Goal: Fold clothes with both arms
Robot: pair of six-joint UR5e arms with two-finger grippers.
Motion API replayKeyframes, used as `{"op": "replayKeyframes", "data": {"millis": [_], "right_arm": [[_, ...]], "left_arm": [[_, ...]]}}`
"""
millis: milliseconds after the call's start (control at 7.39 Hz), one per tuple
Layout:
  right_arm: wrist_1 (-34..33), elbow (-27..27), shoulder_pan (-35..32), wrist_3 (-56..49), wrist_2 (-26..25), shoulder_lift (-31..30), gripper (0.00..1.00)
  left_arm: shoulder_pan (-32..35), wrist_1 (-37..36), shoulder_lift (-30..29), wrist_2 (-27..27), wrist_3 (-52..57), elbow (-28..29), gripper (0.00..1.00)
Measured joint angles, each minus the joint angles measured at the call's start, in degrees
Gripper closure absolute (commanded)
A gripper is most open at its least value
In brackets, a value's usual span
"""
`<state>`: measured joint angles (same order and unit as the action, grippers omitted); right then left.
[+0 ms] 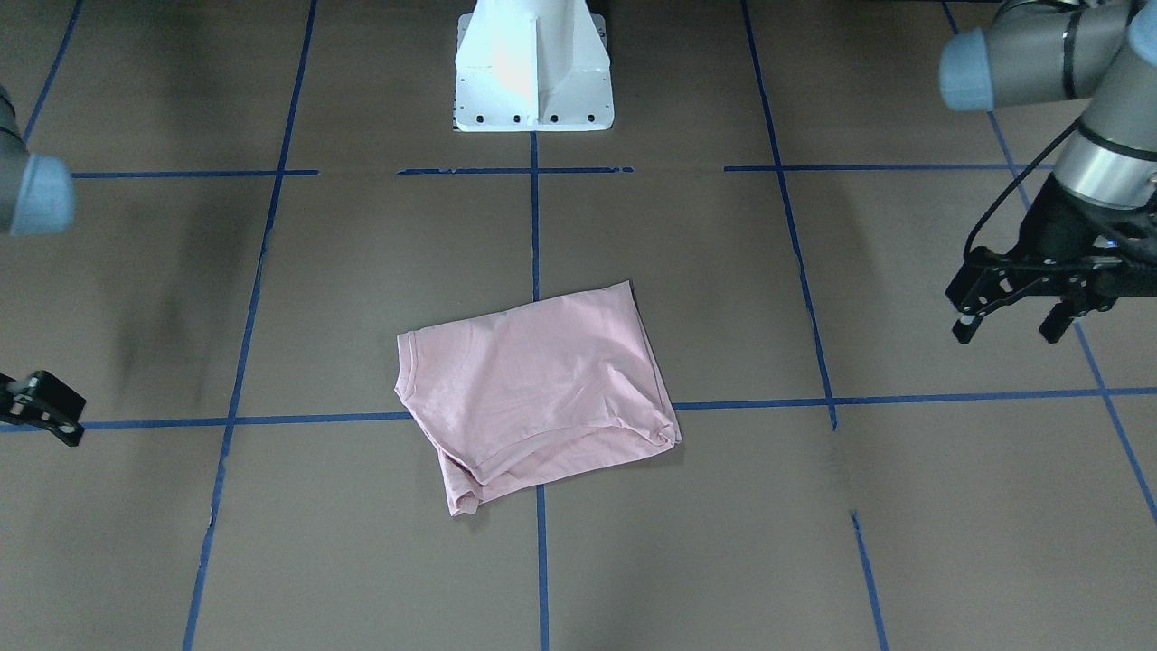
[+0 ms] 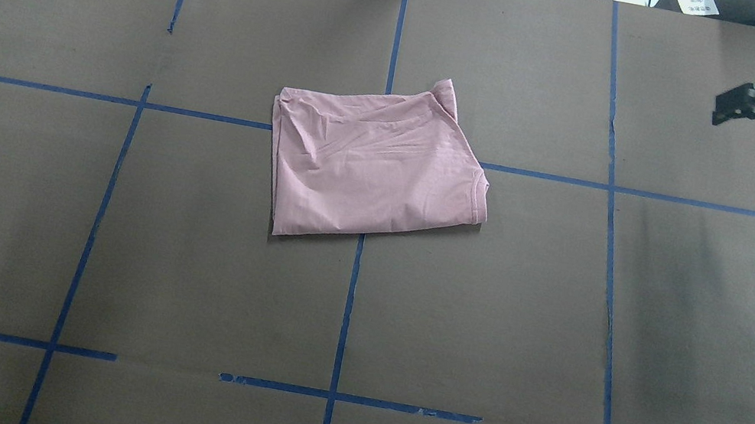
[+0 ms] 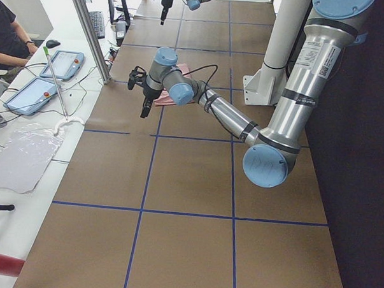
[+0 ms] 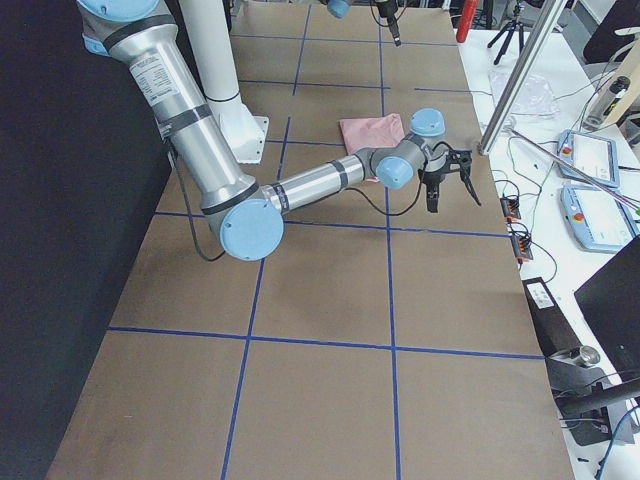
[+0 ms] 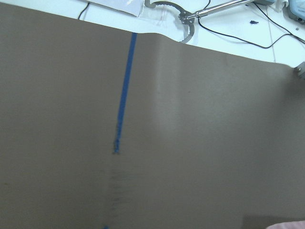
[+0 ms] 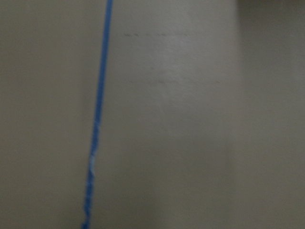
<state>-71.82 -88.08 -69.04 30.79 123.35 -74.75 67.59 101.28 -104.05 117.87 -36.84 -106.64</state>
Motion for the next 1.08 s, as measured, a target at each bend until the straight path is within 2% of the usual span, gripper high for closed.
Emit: {"op": "replayKeyframes", "data": {"millis": [271, 406, 677, 1083], "right_arm": [[-4.9, -1.1, -9.5, -15.4, 9.5, -5.8, 0.0], [-10.1, -2.1, -13.5, -22.2, 12.3, -7.2, 0.0], [-19.0, -3.5, -18.6, -32.4, 13.9, -9.2, 0.0], [-22.1, -5.4, -20.8, -34.7, 13.6, -11.5, 0.0]], "left_arm": [[7.9, -1.8, 5.3, 4.9, 17.5, -0.2, 0.0], [11.1, -2.0, 7.9, 6.4, 24.8, 0.1, 0.0], [15.1, -2.6, 12.9, 11.5, 35.4, 0.1, 0.0], [15.8, -0.9, 17.1, 13.6, 40.5, 4.9, 0.0]]}}
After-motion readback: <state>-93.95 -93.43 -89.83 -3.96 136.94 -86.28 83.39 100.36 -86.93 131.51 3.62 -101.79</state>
